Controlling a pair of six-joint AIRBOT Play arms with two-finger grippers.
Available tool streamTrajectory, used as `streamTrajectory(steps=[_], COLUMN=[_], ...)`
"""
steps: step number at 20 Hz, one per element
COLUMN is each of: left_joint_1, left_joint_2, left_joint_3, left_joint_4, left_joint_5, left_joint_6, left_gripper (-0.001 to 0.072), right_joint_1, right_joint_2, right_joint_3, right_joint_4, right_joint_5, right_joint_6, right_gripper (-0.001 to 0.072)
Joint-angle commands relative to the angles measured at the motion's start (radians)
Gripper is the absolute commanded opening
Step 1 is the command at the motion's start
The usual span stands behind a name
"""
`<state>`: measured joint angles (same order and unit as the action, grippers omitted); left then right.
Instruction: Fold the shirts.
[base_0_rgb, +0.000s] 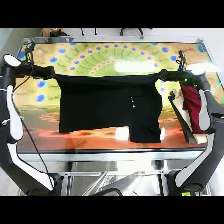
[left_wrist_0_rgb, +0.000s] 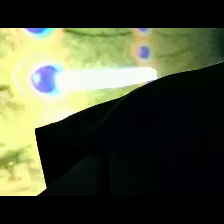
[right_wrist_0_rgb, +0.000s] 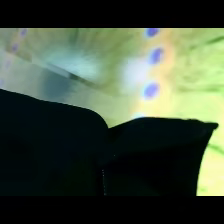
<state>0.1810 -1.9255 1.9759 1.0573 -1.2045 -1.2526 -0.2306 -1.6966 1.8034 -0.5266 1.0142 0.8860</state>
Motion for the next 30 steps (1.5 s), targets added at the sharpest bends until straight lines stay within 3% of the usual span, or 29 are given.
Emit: streamTrajectory(steps=[1, 5, 7, 15, 16, 17, 18, 19, 20, 23, 27, 30], left_joint_1=[-0.018, -0.045, -0.057, -0.093, -0.094, -0.094, -0.093, -0.087, -0.076, -0.026, 0.041, 0.072], left_joint_2=[-0.099, -0.088, -0.088, -0.088, -0.088, -0.087, -0.087, -0.087, -0.086, -0.050, 0.105, 0.195], left_joint_3=[0.081, -0.001, -0.040, -0.134, -0.121, -0.099, -0.066, -0.020, 0.031, 0.092, -0.256, -0.605], left_joint_4=[0.072, 0.248, 0.261, 0.257, 0.257, 0.257, 0.257, 0.258, 0.258, 0.258, 0.242, 0.092], left_joint_5=[-0.052, -0.084, -0.072, 0.034, 0.026, 0.008, -0.029, -0.080, -0.145, -0.310, -0.316, -0.254], left_joint_6=[-0.066, -0.145, -0.147, -0.144, -0.144, -0.145, -0.145, -0.148, -0.160, -0.181, -0.169, -0.076], left_gripper=[0.0016, 0.0016, 0.0016, 0.0018, 0.0021, 0.0030, 0.0293, 0.0629, 0.0663, 0.0664, 0.0664, 0.0664], right_joint_1=[-0.006, -0.004, -0.003, 0.003, 0.004, 0.004, 0.002, -0.005, -0.013, -0.074, -0.204, -0.274], right_joint_2=[-0.068, -0.068, -0.070, -0.086, -0.083, -0.073, -0.054, -0.026, 0.012, 0.138, 0.272, 0.393], right_joint_3=[0.043, 0.042, 0.042, 0.041, 0.041, 0.041, 0.042, 0.041, 0.041, 0.040, -0.098, -0.352], right_joint_4=[-0.069, -0.251, -0.304, -0.286, -0.274, -0.254, -0.248, -0.251, -0.256, -0.259, -0.255, -0.254], right_joint_5=[-0.029, -0.007, -0.004, 0.008, 0.007, 0.008, 0.011, 0.021, 0.043, 0.177, 0.409, 0.423], right_joint_6=[-0.022, 0.008, 0.008, 0.008, 0.008, 0.008, 0.024, 0.040, 0.052, 0.108, 0.190, 0.185], right_gripper=[0.0021, 0.0021, 0.0021, 0.0023, 0.0067, 0.0243, 0.0315, 0.0316, 0.0321, 0.0321, 0.0320, 0.0320])
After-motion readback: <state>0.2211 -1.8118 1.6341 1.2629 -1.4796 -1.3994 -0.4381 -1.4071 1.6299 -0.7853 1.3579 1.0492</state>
